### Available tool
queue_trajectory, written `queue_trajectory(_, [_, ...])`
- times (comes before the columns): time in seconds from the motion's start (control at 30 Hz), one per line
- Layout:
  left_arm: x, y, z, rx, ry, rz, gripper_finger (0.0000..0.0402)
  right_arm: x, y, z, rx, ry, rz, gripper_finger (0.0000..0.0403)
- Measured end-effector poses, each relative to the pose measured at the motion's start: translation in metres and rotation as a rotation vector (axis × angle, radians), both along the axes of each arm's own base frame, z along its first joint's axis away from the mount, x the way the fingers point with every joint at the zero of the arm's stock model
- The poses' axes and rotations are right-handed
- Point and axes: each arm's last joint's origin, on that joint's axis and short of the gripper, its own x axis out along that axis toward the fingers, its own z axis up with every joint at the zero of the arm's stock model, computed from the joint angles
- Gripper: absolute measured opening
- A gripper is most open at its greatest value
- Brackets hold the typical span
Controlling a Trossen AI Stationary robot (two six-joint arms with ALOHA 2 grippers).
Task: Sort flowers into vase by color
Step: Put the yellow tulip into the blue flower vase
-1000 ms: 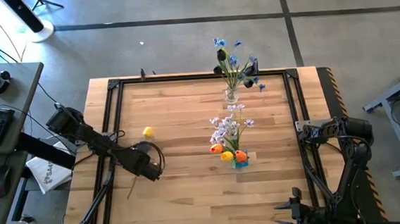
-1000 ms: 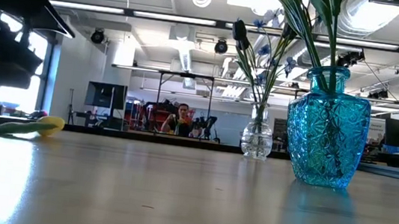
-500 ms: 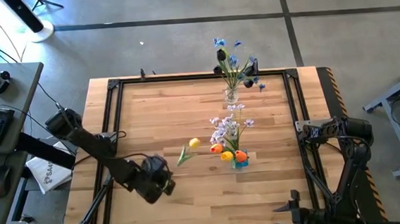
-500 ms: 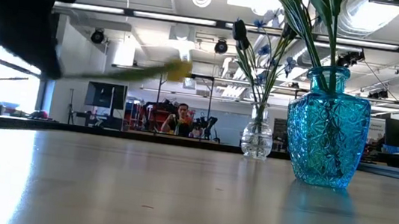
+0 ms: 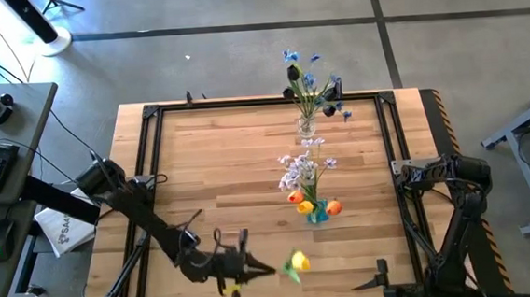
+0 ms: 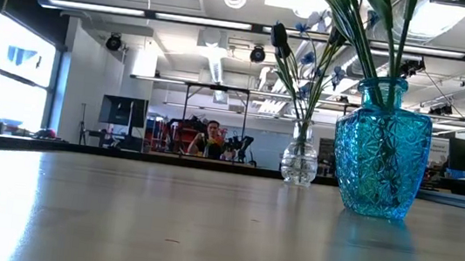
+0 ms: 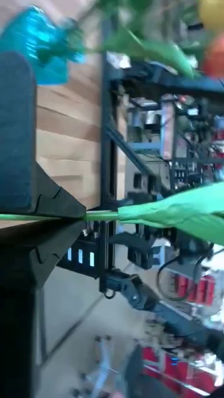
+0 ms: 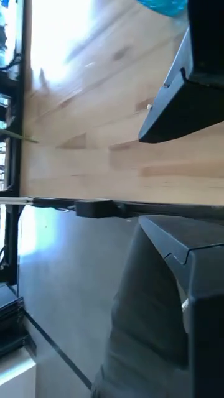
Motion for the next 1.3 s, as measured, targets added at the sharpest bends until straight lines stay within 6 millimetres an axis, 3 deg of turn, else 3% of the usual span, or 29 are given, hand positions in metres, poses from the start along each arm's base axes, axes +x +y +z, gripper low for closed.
queue_trajectory(0.2, [0.035,-0.027,0.014,0.176,-0.079,-0.014,0.0,0.033,-0.006,0.008,-0.109,-0.094,-0.048,0.0199])
queue_trajectory(0.4, [0.061,-0.035,0.021,0.284,-0.104,0.004,0.0,0.07,-0.012,0.03,-0.178,-0.162,-0.104,0.0185])
queue_trajectory(0.63, [0.07,-0.032,0.02,0.292,-0.092,0.021,0.0,0.094,-0.014,0.069,-0.271,-0.225,-0.184,0.0142])
queue_trajectory(0.83, [0.07,-0.032,0.019,0.288,-0.089,0.017,0.0,0.115,-0.024,0.08,-0.294,-0.214,-0.192,0.0138])
queue_trajectory(1.03, [0.069,-0.034,0.017,0.302,-0.07,0.002,0.0,0.125,-0.028,0.081,-0.263,-0.185,-0.118,0.0138])
queue_trajectory(1.3, [0.067,-0.034,0.016,0.305,-0.055,0.028,0.0,0.114,-0.014,0.088,-0.265,-0.225,-0.014,0.0138])
